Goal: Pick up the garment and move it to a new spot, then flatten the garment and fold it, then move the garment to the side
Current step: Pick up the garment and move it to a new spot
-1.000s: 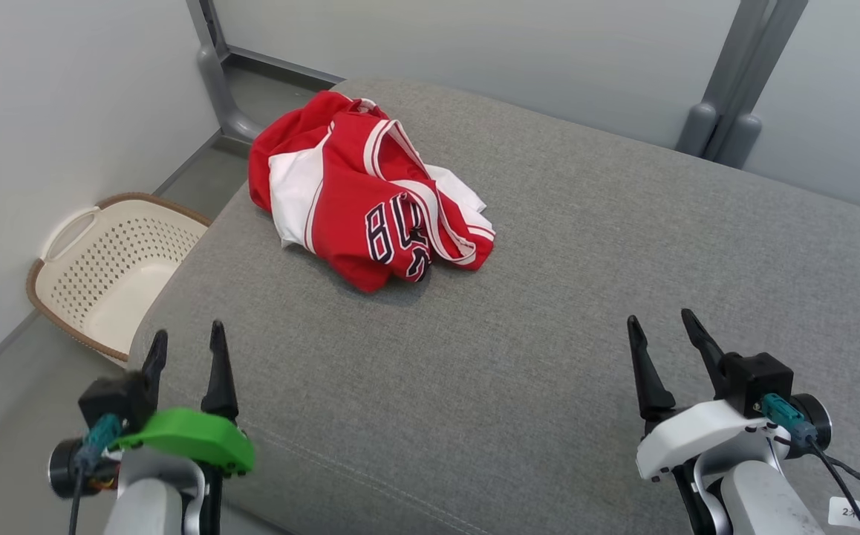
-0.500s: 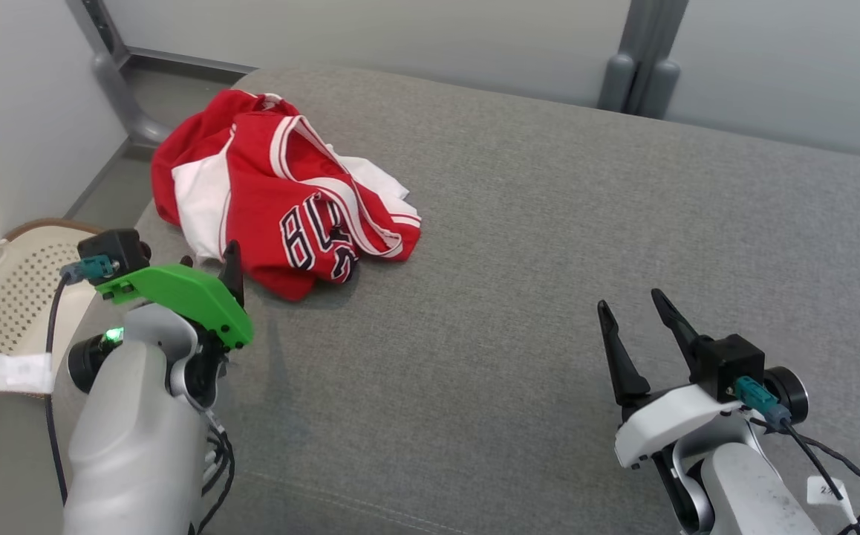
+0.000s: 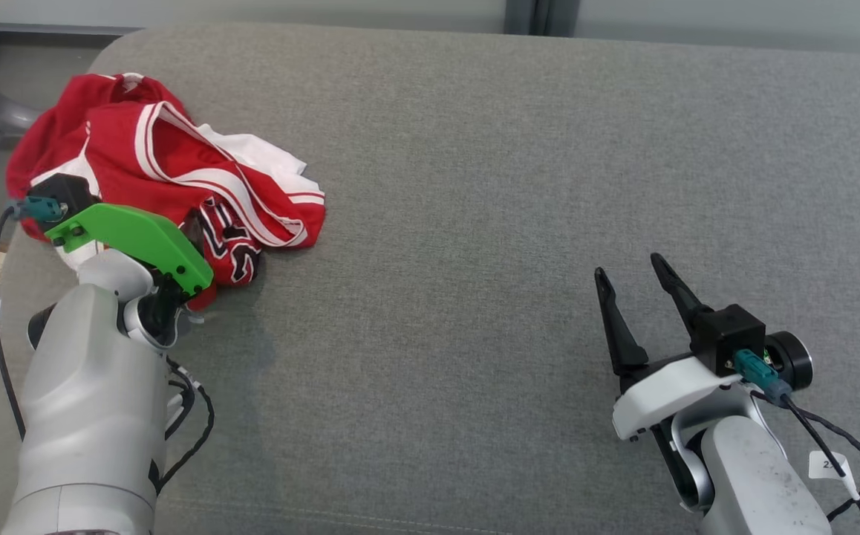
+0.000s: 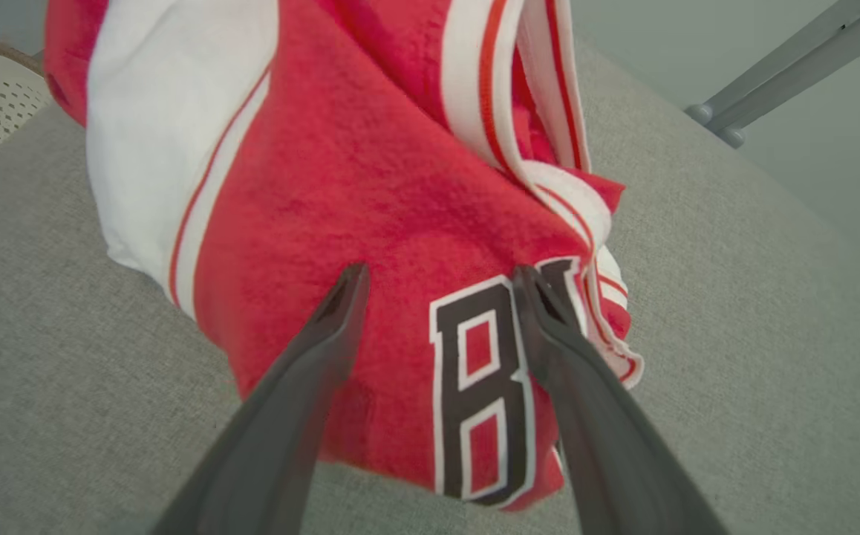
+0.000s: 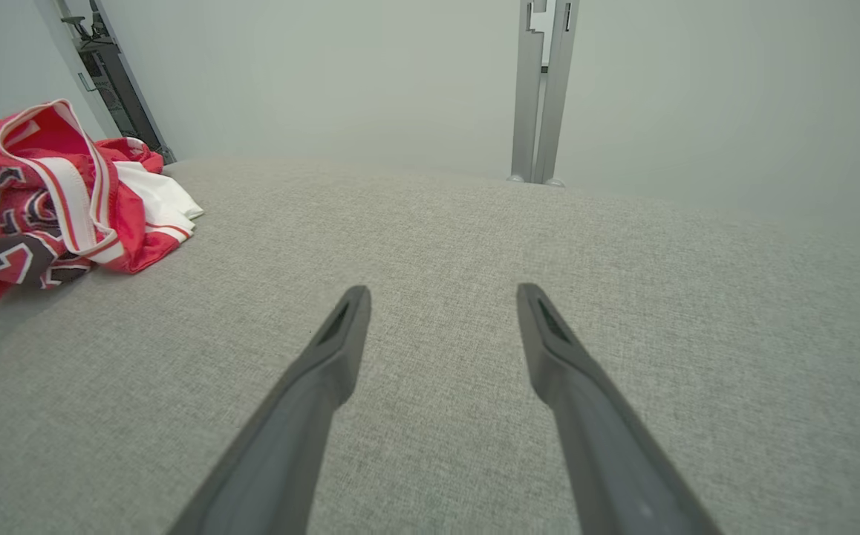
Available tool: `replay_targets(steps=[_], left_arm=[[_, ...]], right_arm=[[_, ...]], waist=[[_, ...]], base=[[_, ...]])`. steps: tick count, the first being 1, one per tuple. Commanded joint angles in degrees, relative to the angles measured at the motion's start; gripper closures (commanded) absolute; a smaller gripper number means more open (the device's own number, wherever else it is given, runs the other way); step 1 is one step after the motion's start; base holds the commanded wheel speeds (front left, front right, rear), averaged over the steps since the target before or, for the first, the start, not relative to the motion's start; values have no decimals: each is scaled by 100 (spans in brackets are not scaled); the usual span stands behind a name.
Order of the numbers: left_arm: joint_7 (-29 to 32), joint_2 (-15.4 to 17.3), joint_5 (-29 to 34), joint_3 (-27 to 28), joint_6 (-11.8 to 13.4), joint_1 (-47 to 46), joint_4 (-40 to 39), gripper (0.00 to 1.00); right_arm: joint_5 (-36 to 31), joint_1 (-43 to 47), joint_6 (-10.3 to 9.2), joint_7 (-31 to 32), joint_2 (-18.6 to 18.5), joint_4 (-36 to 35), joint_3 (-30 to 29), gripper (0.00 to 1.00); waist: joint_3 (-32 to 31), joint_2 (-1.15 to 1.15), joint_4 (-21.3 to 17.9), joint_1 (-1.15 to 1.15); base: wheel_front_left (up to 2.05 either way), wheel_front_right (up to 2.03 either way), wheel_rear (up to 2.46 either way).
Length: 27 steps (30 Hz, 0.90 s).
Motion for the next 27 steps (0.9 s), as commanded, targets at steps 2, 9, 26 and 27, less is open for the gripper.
replay_targets(steps=[2, 9, 26, 27], left_arm=[[85, 77, 38, -49, 95, -165, 115, 0], [244, 173, 307, -322, 358, -207, 466, 0], [-576, 177, 394, -573, 103, -598, 138, 100], [-629, 155, 420, -614, 65, -672, 42, 100]], right_arm=[[31, -102, 1, -2, -21, -55, 9, 0], [120, -171, 1, -29, -18, -54, 72, 0], [303, -32, 1, -147, -19, 179, 57, 0], [334, -21, 1, -163, -19, 205, 66, 0]], waist=[[377, 0, -323, 0], [520, 0, -394, 0], [82, 0, -167, 0], [9, 0, -151, 0]], base=[[0, 0, 0], [0, 0, 0], [0, 0, 0], [0, 0, 0]])
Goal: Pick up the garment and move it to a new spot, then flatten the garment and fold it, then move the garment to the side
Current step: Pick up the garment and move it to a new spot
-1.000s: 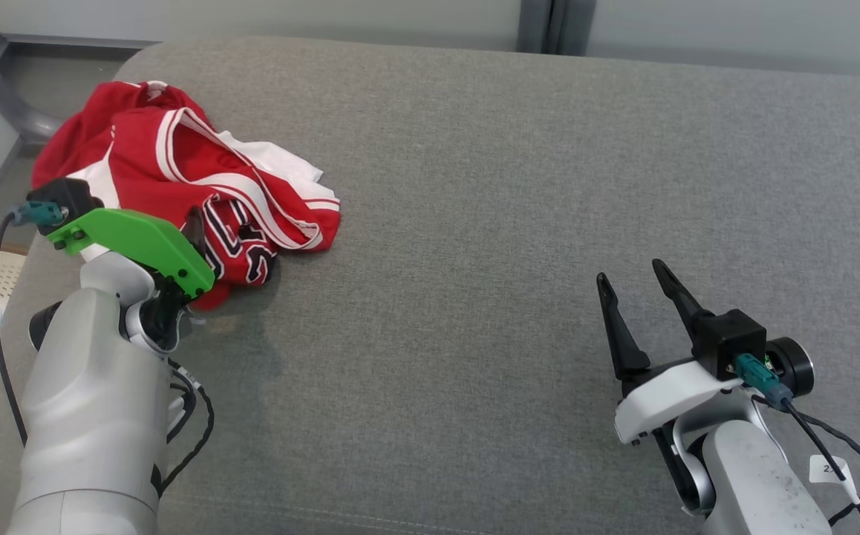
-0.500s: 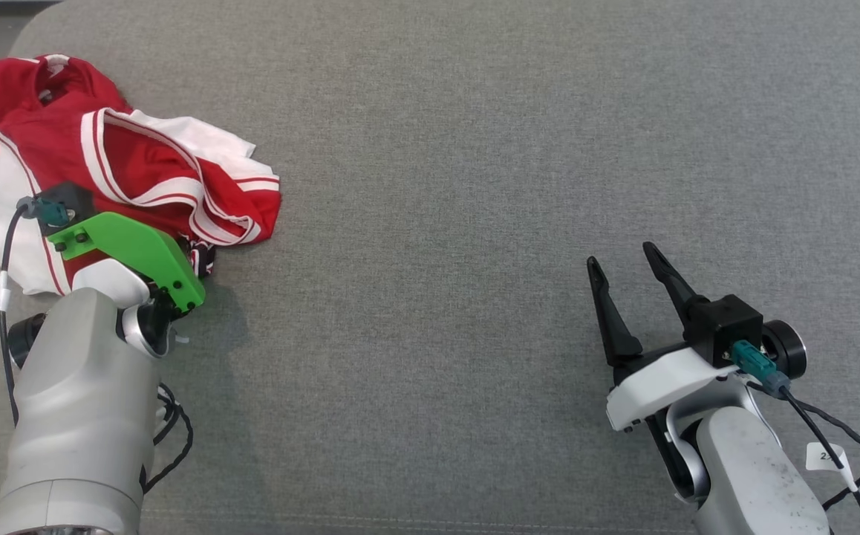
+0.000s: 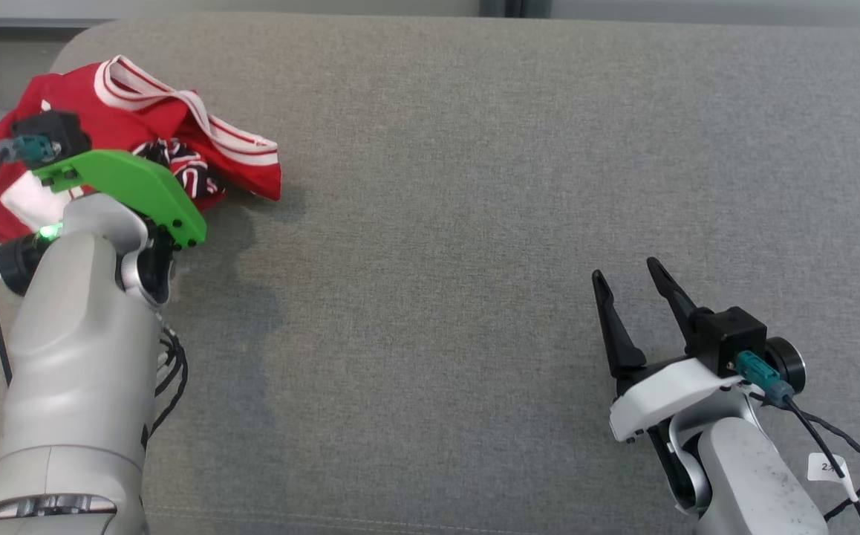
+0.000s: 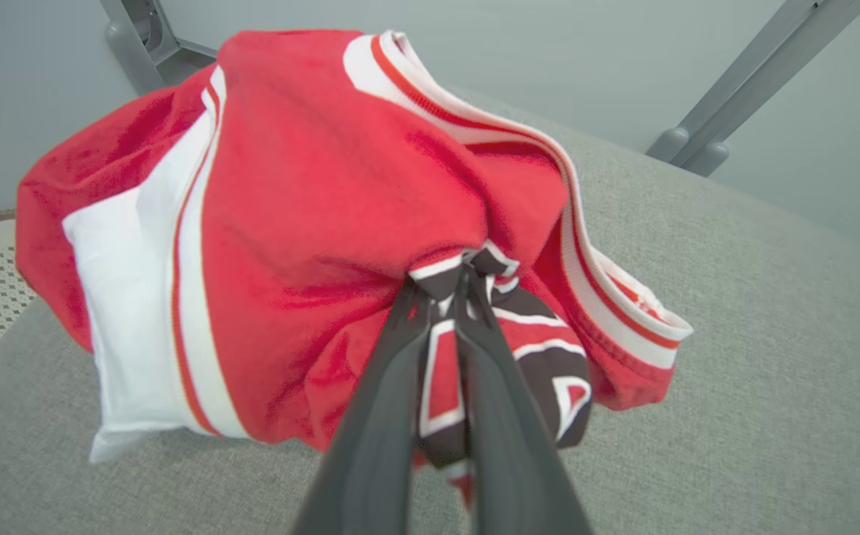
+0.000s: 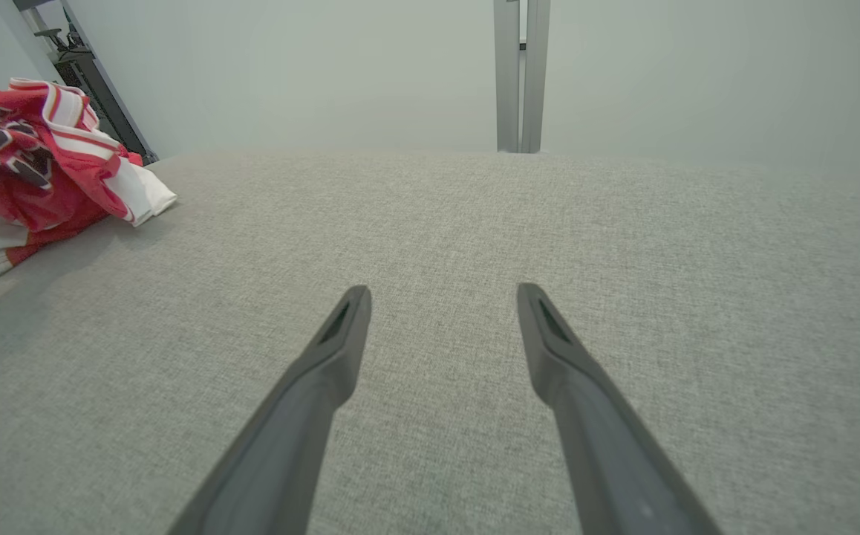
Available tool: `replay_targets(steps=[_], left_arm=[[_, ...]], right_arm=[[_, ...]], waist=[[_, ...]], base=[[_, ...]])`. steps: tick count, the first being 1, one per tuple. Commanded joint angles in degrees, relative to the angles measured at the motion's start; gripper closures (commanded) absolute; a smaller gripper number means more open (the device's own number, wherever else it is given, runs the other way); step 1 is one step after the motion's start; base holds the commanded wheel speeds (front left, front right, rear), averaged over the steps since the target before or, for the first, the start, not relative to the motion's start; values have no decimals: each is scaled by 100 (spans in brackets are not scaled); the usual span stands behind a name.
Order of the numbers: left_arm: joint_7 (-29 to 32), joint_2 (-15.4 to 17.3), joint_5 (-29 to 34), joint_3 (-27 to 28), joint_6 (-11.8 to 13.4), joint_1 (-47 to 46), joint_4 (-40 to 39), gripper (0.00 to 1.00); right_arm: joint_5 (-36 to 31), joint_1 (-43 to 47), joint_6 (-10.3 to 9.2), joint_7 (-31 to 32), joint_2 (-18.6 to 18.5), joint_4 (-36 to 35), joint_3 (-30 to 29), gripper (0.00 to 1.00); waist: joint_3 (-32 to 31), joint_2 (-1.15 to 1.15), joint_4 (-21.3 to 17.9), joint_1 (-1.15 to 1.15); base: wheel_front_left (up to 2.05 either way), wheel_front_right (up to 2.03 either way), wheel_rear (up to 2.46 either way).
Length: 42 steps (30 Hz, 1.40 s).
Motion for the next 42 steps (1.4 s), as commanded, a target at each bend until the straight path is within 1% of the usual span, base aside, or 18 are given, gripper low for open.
replay_targets(steps=[1, 5, 10, 14, 16, 18, 19, 23, 25, 28, 33, 36, 38, 39, 40, 41, 42], left_arm=[[-108, -49, 10, -41, -86, -210, -178, 100], [-298, -144, 38, -173, -218, -386, -569, 100], [-371, -324, 15, -445, -386, -545, -1101, 100], [-344, -413, -159, -760, -515, -493, -1576, 100], [-267, -426, -360, -954, -568, -366, -1830, 100], [-185, -435, -675, -1295, -593, -238, -2118, 100], [-139, -437, -796, -1518, -569, -179, -2274, 100], [-101, -423, -1140, -2204, -304, 24, -2678, 100], [-74, -421, -1273, -2482, -183, 162, -2750, 100], [-62, -422, -1390, -2857, -85, 320, -2786, 100], [-22, -414, -1638, -3341, 13, 655, -2507, 100], [-49, -415, -1618, -3497, 46, 783, -2153, 100], [-94, -415, -1571, -3607, -25, 867, -1870, 100], [-122, -416, -1570, -3658, -62, 904, -1704, 81], [-162, -415, -1545, -3708, -115, 920, -1586, 31], [-204, -415, -1608, -3701, -128, 938, -1458, 0], [-264, -415, -1629, -3720, -151, 934, -1391, 0]], right_arm=[[56, 61, 1, -54, -20, 49, 5, 0], [186, 118, 1, -97, -19, 139, 21, 0], [301, 180, 1, -142, -20, 247, 51, 0], [340, 212, 1, -162, -19, 280, 97, 0], [343, 187, 1, -174, -21, 288, 106, 0], [351, 143, 2, -182, -17, 286, 148, 0], [358, 120, 2, -184, -19, 284, 154, 0], [387, 51, 1, -193, -16, 252, 144, 0], [408, 36, 1, -191, -17, 241, 176, 0], [451, 12, 1, -189, -16, 251, 140, 0], [554, -6, 1, -189, -10, 174, 93, 0], [609, -14, 1, -190, -10, 120, 82, 0], [639, -18, 1, -190, -10, 87, 68, 0], [649, -17, 2, -190, -10, 67, 56, 0], [651, -9, 2, -189, -9, 54, 44, 0], [662, 4, 2, -190, -10, 41, 30, 0], [666, 12, 1, -190, -10, 36, 11, 0]], waist=[[-246, 0, 99, 0], [-496, 0, 63, 0], [-776, 0, -188, 0], [-876, 0, -558, 0], [-877, 0, -802, 0], [-843, 0, -1086, 0], [-815, 0, -1240, 0], [-670, 0, -1795, 0], [-595, 0, -2094, 0], [-469, 0, -2461, 0], [-260, 0, -2917, 0], [-159, 0, -3060, 0], [-106, 0, -3094, 0], [-86, 0, -3095, 0], [-70, 0, -3087, 0], [-54, 0, -3062, 0], [-50, 0, -3026, 0]], base=[[0, 0, 0], [0, 0, 0], [0, 0, 0], [0, 0, 0], [0, 0, 0], [0, 0, 0], [0, 0, 0], [0, 0, 0], [0, 0, 0], [0, 0, 0], [0, 0, 0], [0, 0, 0], [0, 0, 0], [0, 0, 0], [0, 0, 0], [0, 0, 0], [0, 0, 0]])
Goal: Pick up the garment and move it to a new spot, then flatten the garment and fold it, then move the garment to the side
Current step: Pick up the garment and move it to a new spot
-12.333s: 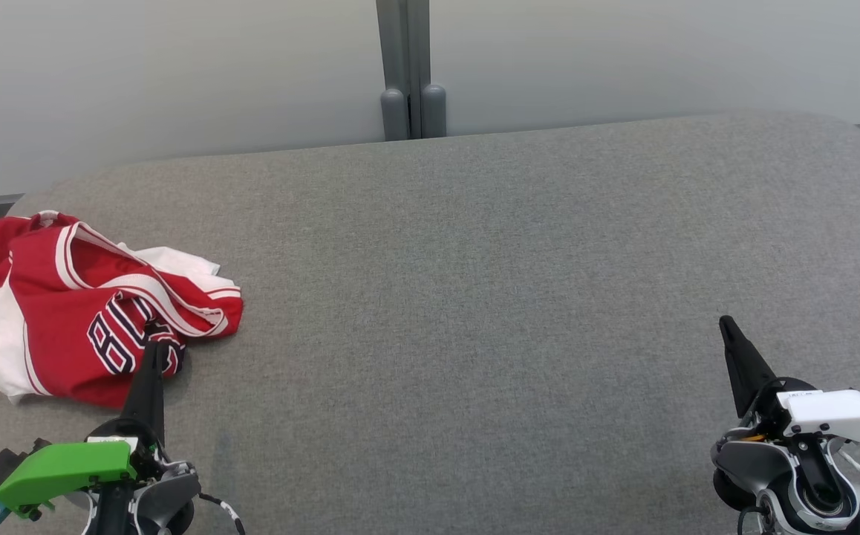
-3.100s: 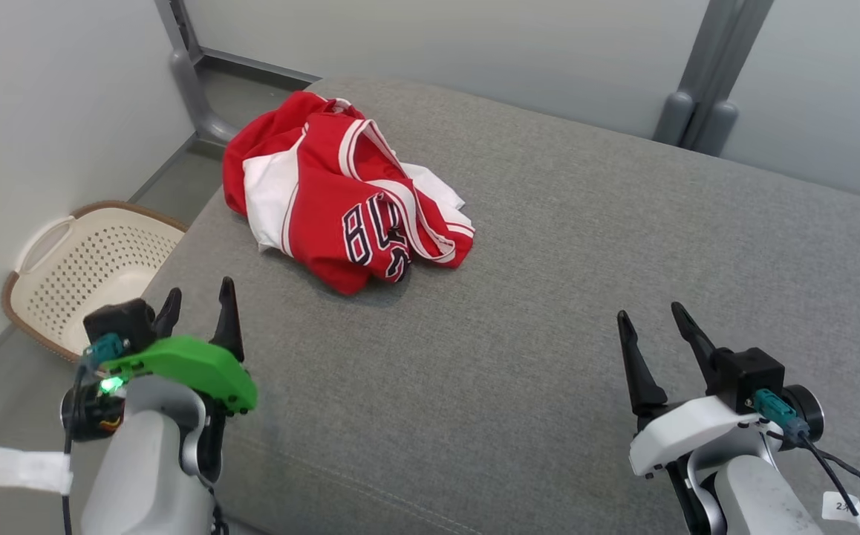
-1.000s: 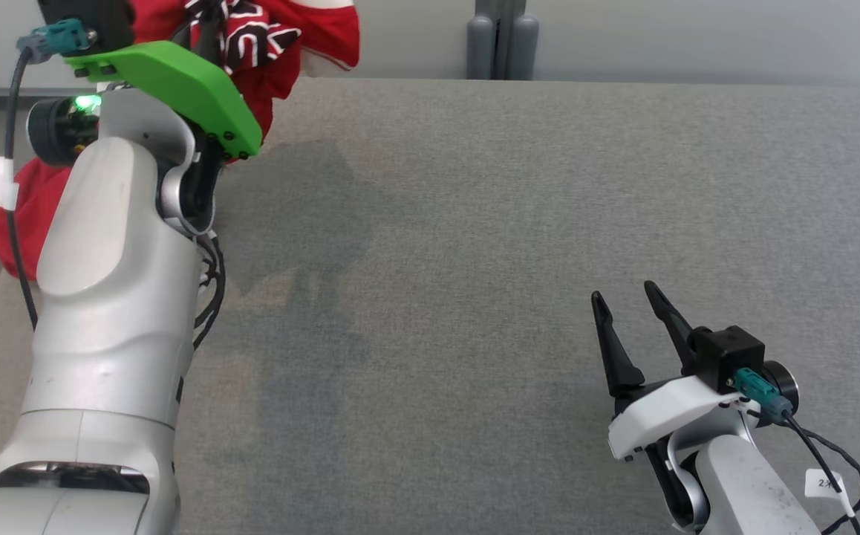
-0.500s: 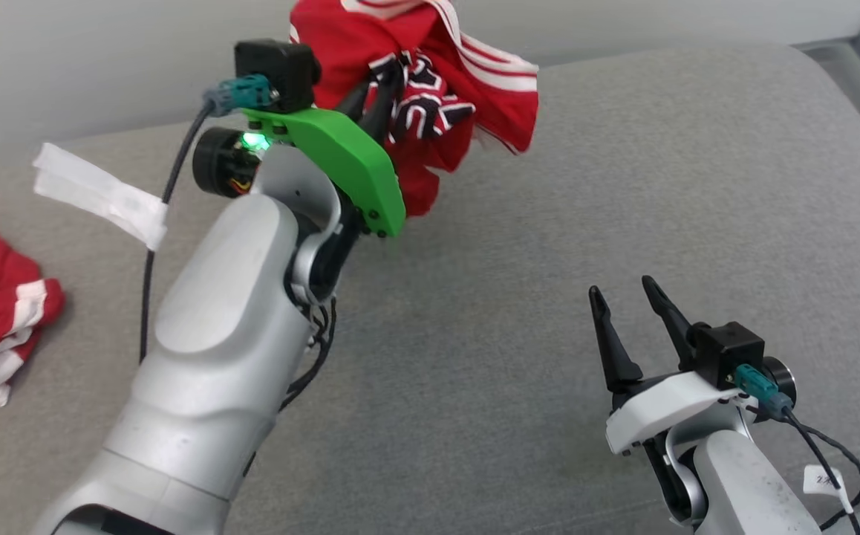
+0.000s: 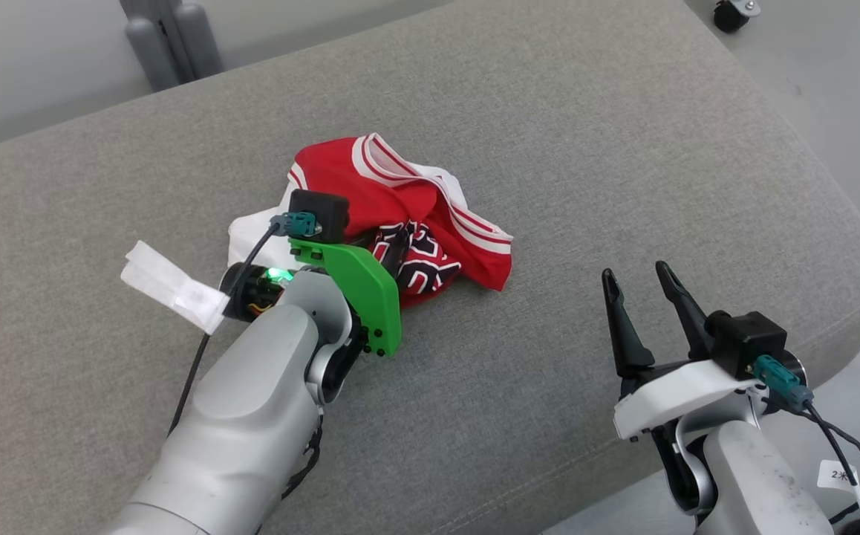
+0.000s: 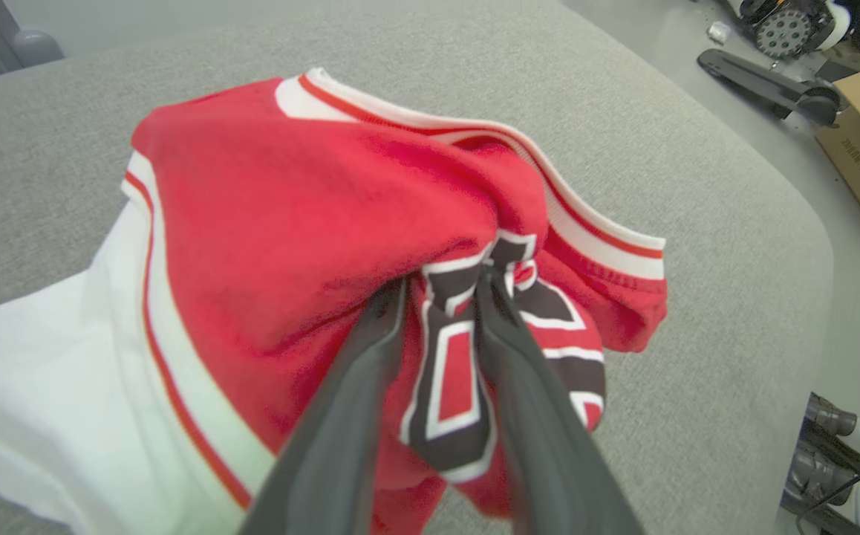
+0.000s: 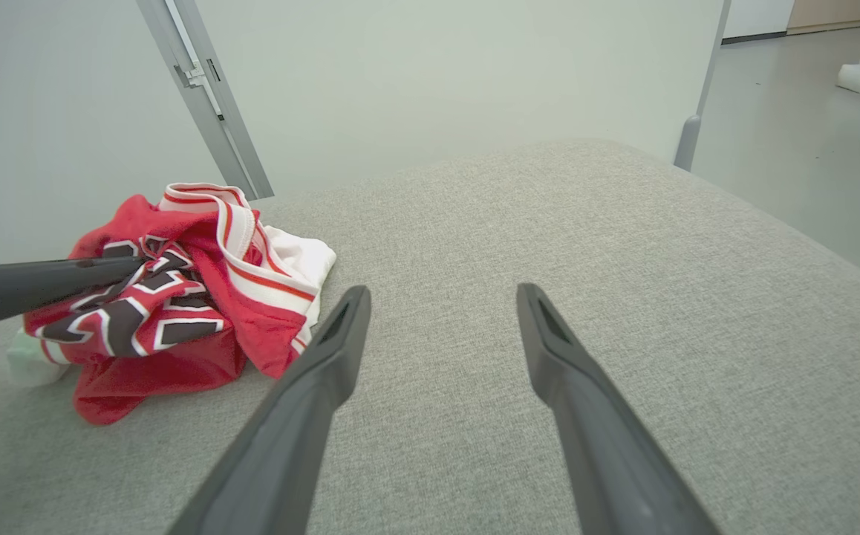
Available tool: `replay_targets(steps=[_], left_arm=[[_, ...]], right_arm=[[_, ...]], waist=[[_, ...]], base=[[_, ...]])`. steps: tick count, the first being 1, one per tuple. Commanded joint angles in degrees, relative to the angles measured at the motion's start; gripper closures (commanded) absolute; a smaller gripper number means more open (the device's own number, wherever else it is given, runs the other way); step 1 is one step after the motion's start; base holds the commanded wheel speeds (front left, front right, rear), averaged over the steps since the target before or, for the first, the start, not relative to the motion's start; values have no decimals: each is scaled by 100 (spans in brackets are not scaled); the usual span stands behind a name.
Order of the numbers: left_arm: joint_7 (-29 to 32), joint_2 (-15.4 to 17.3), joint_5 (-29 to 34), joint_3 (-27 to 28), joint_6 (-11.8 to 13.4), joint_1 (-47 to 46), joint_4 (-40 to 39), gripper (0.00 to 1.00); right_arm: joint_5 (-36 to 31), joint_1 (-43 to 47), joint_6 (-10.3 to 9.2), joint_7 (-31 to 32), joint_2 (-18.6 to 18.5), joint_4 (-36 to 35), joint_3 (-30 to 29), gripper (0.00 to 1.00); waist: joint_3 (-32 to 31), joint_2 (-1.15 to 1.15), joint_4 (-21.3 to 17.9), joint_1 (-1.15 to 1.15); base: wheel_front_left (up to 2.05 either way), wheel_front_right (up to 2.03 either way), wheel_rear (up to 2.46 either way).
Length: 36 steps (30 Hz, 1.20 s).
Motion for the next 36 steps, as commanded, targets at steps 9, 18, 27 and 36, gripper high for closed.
replay_targets(steps=[9, 18, 27, 36], left_arm=[[-712, 42, -571, 55, -322, 117, -2, 0], [-1570, 347, -939, 602, -276, 699, -651, 0], [-2071, 892, -754, 1274, 106, 1763, -1652, 0], [-2083, 805, 662, 2450, -31, 3120, -2975, 0]], right_arm=[[-186, 52, 2, -17, -6, -127, -333, 0], [-469, 279, 1, -17, -9, -181, -880, 0], [-661, 460, 1, -17, -6, -268, -1114, 0], [-791, 574, 1, 84, -7, -413, -1108, 0]], waist=[[-81, 0, 608, 0], [-491, 0, 1366, 0], [-706, 0, 1840, 0], [-803, 0, 2082, 0]], base=[[0, 0, 0], [0, 0, 0], [0, 0, 0], [0, 0, 0]])
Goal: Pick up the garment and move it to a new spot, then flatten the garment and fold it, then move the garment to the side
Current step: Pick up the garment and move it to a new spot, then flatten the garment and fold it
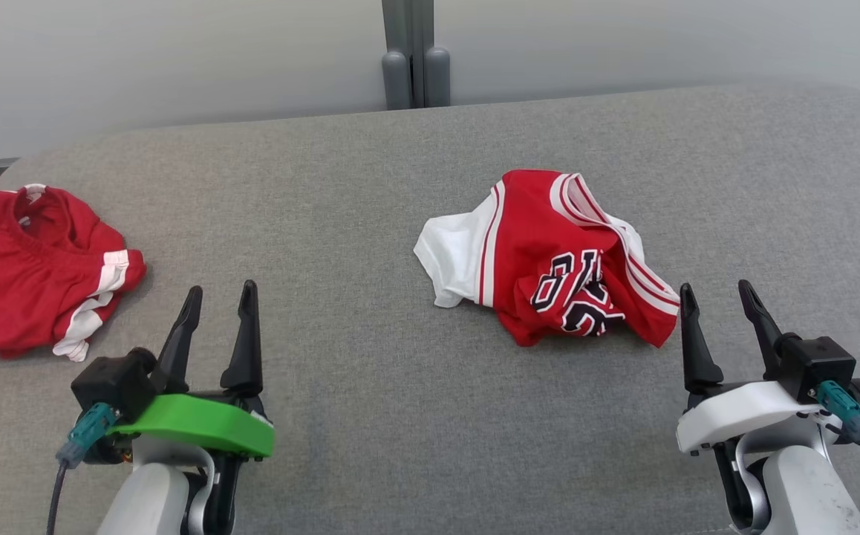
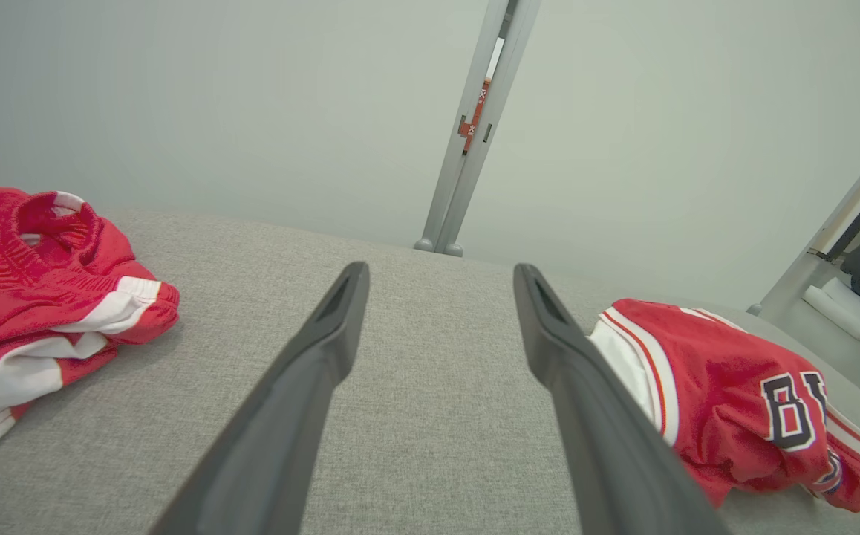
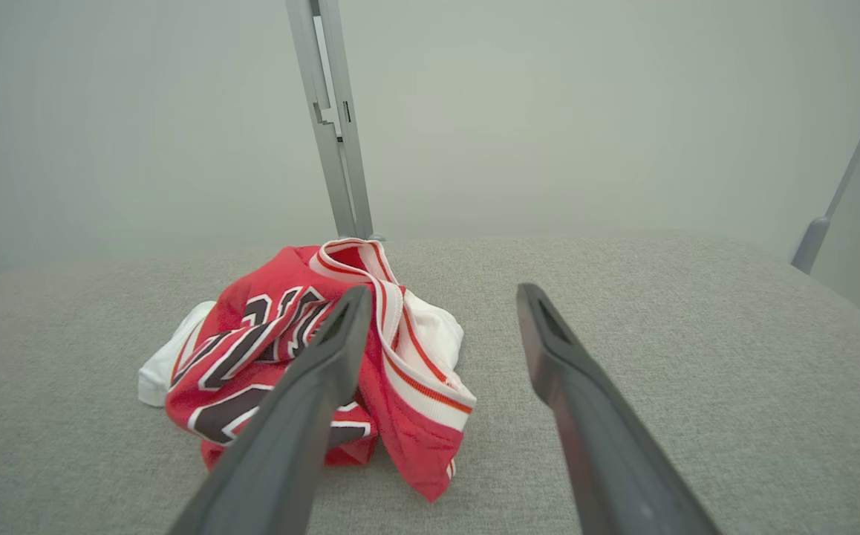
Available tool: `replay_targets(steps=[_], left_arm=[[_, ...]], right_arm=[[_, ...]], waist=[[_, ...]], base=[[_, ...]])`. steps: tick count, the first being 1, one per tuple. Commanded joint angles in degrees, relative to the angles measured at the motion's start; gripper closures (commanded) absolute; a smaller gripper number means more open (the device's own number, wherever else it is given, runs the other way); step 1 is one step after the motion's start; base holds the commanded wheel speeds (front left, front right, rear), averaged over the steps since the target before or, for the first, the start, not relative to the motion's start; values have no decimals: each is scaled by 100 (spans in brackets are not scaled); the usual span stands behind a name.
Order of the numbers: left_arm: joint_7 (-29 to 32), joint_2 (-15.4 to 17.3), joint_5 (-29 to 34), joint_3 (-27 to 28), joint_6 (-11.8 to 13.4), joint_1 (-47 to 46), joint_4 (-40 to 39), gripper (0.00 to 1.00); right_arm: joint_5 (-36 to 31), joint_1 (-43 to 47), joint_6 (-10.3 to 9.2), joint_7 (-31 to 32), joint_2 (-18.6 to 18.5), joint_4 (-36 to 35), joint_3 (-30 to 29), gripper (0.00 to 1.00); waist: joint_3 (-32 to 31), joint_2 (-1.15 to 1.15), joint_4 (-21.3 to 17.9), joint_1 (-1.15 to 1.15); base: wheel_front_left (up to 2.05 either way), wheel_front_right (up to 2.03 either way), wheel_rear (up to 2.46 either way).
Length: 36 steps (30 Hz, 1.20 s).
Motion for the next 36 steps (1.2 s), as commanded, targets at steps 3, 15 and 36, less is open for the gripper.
replay_targets(steps=[3, 15, 36], left_arm=[[-16, -80, 449, 362, -141, 374, -197, 0], [-12, -609, 1263, 1357, -412, 1127, -416, 0], [-12, -780, 1606, 1603, -557, 1019, -339, 0]], right_arm=[[-42, 50, 1, 36, -16, -41, 45, 0], [63, 115, 1, 48, -15, 136, -4, 0], [-126, -397, 1, 827, -15, 710, 14, 0]], waist=[[-96, 0, 47, 0], [-99, 0, -43, 0], [2, 0, 46, 0]], base=[[0, 0, 0], [0, 0, 0], [0, 0, 0]])
